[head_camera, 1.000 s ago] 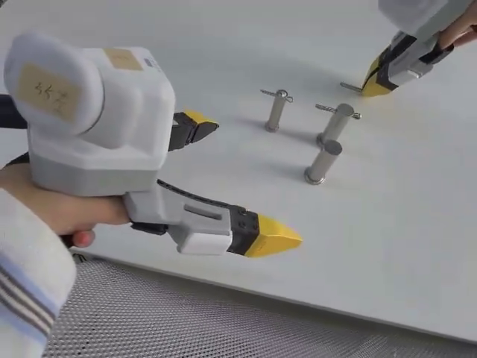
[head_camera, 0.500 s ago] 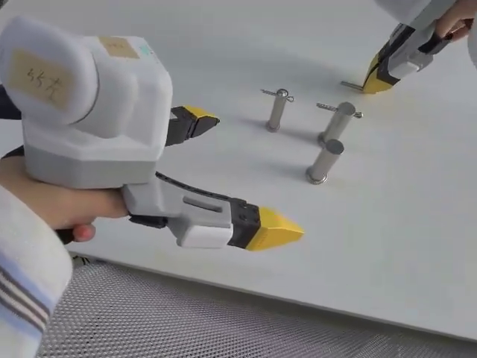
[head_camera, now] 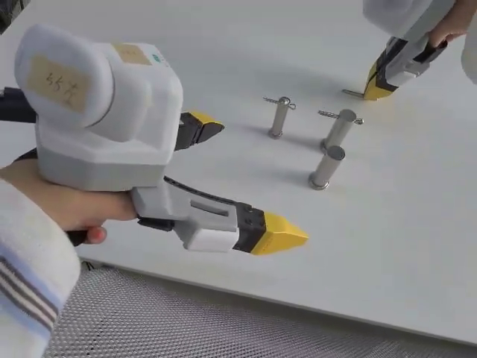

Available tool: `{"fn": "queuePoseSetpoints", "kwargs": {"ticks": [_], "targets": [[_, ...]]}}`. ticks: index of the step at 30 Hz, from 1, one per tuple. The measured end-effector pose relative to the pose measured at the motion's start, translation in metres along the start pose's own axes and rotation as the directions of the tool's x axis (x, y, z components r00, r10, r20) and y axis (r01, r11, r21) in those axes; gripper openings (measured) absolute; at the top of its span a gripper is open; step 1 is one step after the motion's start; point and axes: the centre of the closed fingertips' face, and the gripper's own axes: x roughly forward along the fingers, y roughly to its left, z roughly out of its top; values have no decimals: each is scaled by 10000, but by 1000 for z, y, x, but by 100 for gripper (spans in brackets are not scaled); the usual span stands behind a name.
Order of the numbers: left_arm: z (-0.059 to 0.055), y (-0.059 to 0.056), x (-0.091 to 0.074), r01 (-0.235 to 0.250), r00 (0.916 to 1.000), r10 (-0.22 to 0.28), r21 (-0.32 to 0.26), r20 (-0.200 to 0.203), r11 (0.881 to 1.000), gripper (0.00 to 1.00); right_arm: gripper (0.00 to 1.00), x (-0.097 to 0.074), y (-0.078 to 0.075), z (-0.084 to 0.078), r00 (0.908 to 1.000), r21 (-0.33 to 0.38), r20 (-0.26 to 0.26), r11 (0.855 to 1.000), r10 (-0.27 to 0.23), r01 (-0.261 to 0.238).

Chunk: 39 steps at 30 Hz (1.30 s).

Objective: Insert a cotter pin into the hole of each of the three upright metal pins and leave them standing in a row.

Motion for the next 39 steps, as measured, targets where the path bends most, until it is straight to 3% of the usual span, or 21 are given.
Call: {"fn": "queuePoseSetpoints", "kwargs": {"ticks": [4,6,11,16,20,22,24,28,32,33,36,38,39], "targets": [[5,0,-2,-75,10000,75,74,56,9999,97,0,-2,-2,-4,9999,-23,-87,10000,-87,86],[8,0,-3,-133,9998,132,49,142,9999,97,0,-7,-3,-1,9999,19,132,9999,-112,112],[11,0,-4,-115,9993,124,-252,365,9996,95,0,-22,-5,2,9971,-490,283,9962,-704,717],[13,5,-5,-169,9983,195,-469,552,9988,94,0,-37,-16,9,9888,-607,881,9901,-1206,1262],[14,12,-5,-176,9977,216,-617,641,9979,92,0,-55,-6,16,9802,-689,1280,9846,-1508,1605],[17,14,-5,-182,9967,239,-738,774,9971,91,0,-62,-3,18,9741,-710,1509,9810,-1685,1807],[19,16,-5,-167,9957,244,-866,893,9961,90,0,-63,-10,19,9672,-746,1715,9764,-1876,2026],[24,21,-5,-142,9933,259,-1036,1122,9945,89,0,-75,-11,21,9480,-717,2150,9643,-2346,2549],[28,22,-3,-16,9915,169,-1172,1291,9931,85,0,-92,3,27,9286,-737,2486,9505,-2755,3017],[29,22,-2,-12,9911,171,-1193,1321,9929,84,0,-92,1,26,9247,-746,2525,9471,-2849,3121],[35,24,2,50,9898,138,-1312,1419,9913,81,0,-100,4,29,9054,-657,2879,9368,-3120,3438],[41,24,4,143,9875,83,-1421,1574,9898,79,0,-107,7,32,8861,-782,3068,9186,-3475,3873],[43,24,5,182,9865,61,-1471,1634,9890,79,0,-109,12,31,8837,-791,3075,9160,-3528,3932]]}}
